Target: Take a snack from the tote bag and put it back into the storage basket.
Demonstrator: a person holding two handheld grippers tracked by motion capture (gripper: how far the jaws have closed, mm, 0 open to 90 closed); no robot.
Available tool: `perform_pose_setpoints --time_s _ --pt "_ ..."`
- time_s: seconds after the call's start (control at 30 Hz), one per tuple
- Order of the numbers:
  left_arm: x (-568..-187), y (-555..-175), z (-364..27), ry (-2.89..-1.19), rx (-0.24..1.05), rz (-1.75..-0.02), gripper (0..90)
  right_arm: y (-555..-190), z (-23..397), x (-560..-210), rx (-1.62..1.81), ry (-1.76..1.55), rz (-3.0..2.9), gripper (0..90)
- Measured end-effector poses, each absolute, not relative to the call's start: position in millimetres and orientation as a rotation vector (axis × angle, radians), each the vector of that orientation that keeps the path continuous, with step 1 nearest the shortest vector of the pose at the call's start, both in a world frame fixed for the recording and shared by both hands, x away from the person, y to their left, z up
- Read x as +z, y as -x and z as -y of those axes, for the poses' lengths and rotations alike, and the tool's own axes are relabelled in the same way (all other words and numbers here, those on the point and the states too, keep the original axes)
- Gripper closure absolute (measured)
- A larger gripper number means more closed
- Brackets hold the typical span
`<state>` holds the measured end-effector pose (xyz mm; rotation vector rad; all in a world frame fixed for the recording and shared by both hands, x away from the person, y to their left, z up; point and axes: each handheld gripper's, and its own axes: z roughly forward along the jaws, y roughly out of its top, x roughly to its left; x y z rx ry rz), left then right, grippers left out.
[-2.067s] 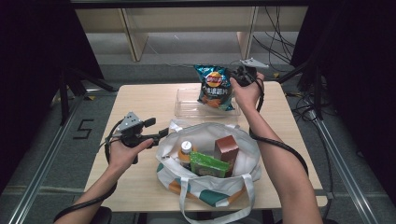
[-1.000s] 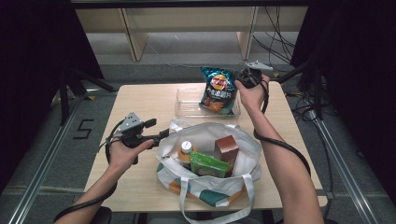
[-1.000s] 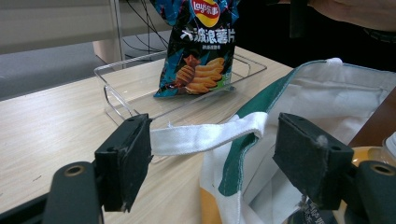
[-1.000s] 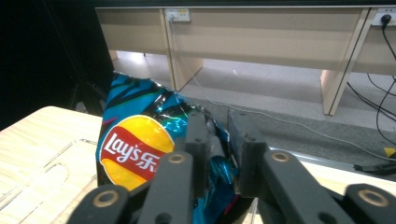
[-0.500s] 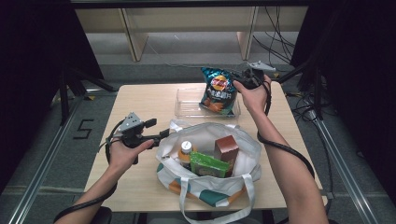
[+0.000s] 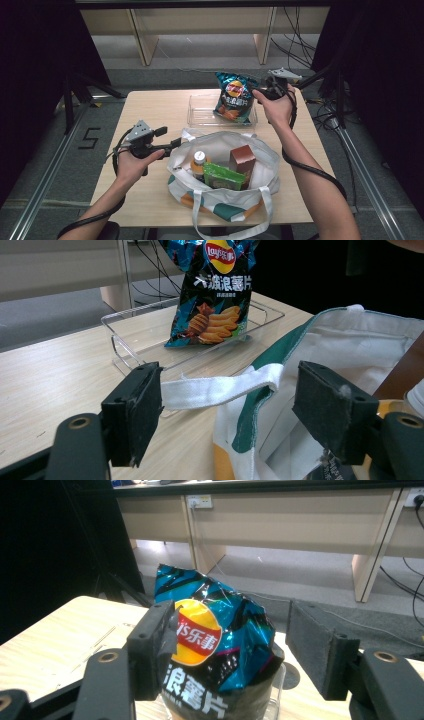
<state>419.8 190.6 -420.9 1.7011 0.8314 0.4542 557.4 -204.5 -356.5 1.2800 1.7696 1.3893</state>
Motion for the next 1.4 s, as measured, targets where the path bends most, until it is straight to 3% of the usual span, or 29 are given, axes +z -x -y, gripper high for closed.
perform_pose_setpoints --time_s 1.0,1.4 --pt "-420.1 -419.1 -189.3 -1.705 0.463 -0.826 26.4 -482.4 215.3 -347.3 1.456 -1.147 -1.837 37.6" --pt "-420.3 -417.9 -188.4 -1.703 0.455 -0.827 26.6 -435.8 211.3 -349.5 1.504 -1.084 -1.893 37.2"
